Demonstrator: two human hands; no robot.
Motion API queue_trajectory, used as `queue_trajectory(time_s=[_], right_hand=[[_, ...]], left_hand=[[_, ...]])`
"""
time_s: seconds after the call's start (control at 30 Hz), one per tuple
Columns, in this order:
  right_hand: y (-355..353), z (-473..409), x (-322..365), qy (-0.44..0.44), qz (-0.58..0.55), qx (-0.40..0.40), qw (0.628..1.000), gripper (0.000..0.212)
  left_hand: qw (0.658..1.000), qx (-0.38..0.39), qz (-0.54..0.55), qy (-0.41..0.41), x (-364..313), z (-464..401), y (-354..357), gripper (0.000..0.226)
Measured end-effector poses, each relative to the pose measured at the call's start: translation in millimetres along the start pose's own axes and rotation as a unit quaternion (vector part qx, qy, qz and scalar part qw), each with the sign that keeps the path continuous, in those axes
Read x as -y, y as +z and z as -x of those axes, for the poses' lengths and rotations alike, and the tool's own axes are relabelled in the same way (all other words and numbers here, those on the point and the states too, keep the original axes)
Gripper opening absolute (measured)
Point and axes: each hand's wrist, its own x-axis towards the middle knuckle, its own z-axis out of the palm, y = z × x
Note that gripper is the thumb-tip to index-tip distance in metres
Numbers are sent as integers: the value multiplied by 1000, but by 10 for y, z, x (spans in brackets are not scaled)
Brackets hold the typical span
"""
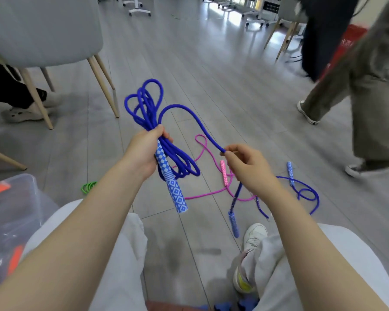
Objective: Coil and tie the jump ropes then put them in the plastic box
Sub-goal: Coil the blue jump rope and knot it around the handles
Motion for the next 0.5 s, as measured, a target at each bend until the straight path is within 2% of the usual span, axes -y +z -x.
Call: queue_trajectory(time_s=[0.23,0.37,0.5], right_hand=[[258,-35,33,-67,7,-29,997,18],[302,-33,66,-53,-1,-11,999,31],[325,-10,61,-85,19,-51,995,32]], left_hand=[[991,60,-107,-47,226,242,294,20],[986,106,-81,-95,271,312,353,15],[981,140,-80,-105,262,333,348,18]])
